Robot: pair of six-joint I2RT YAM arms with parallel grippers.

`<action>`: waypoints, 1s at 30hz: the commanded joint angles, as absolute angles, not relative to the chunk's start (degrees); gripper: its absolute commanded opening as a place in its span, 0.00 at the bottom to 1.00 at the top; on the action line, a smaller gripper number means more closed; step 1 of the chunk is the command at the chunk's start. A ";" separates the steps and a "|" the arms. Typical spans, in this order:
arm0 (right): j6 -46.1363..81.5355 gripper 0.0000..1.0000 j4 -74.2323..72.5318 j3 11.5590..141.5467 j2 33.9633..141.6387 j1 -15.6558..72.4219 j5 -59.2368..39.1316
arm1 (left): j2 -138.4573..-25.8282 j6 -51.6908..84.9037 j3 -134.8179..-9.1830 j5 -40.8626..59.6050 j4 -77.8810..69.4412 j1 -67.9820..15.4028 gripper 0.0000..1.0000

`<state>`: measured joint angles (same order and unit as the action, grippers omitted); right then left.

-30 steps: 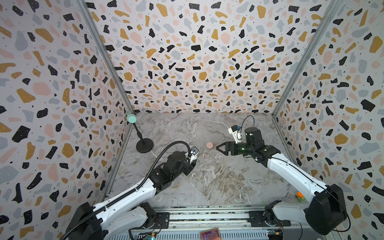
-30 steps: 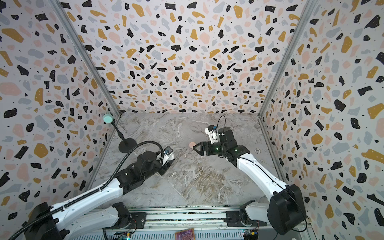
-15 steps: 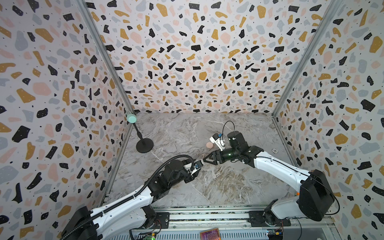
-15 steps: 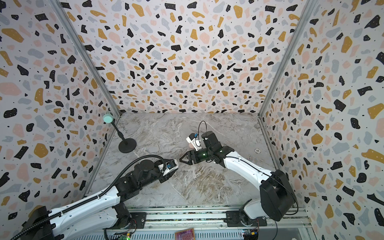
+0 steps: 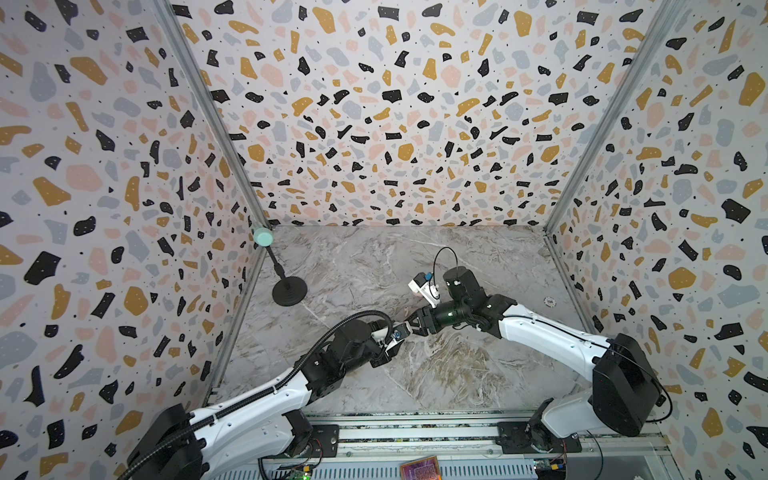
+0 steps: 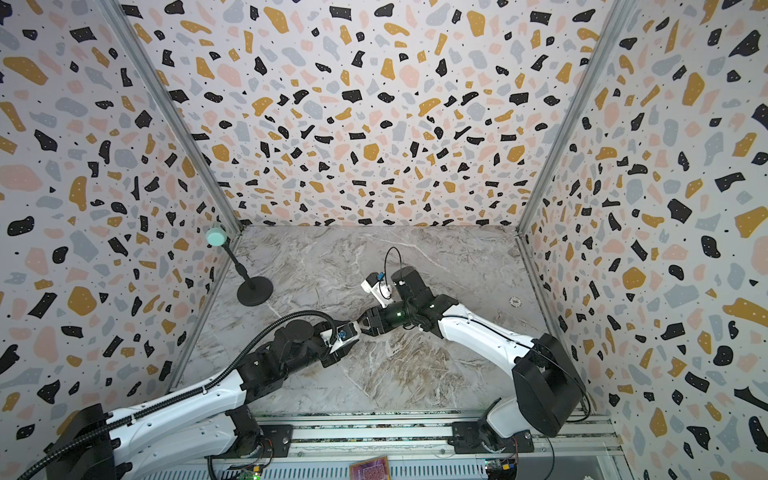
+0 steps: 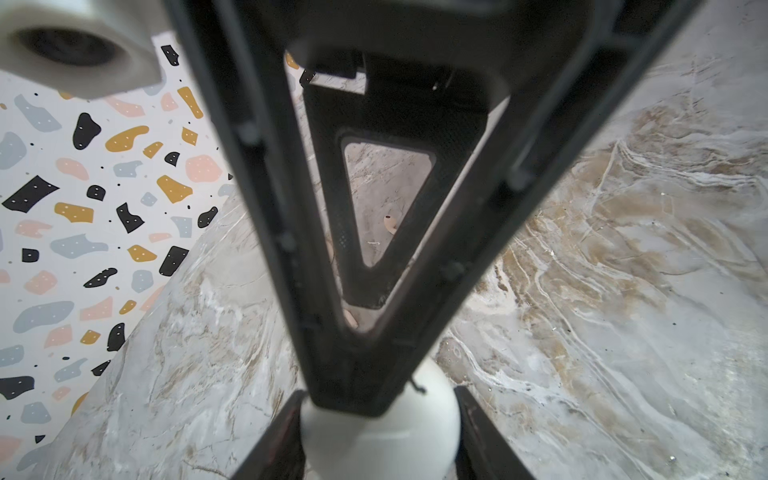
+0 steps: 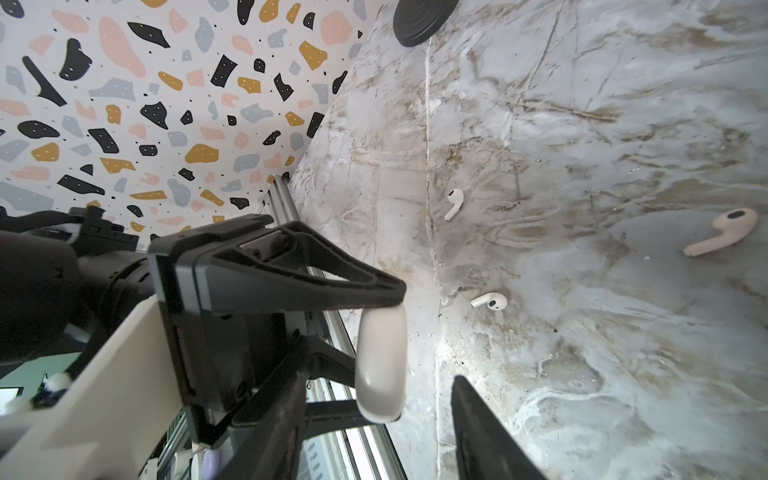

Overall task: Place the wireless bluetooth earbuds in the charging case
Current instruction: 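Lift the white case with the left gripper toward the approaching right gripper, then close the right gripper on the white case held by the left gripper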

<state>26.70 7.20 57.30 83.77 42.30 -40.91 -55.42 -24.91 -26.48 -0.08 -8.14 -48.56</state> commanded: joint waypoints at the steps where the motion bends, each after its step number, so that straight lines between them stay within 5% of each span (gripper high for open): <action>1: 27.50 0.55 6.07 59.32 84.49 42.84 -41.32 | -55.63 -25.66 -25.86 -0.09 -11.51 -48.83 0.00; 23: 27.64 0.28 5.31 60.29 87.63 44.82 -42.84 | -56.64 -25.93 -25.73 -1.35 -12.57 -49.21 0.00; 30: 27.78 0.28 5.33 60.21 88.15 45.00 -43.32 | -57.24 -25.66 -26.28 -2.54 -12.74 -49.20 0.00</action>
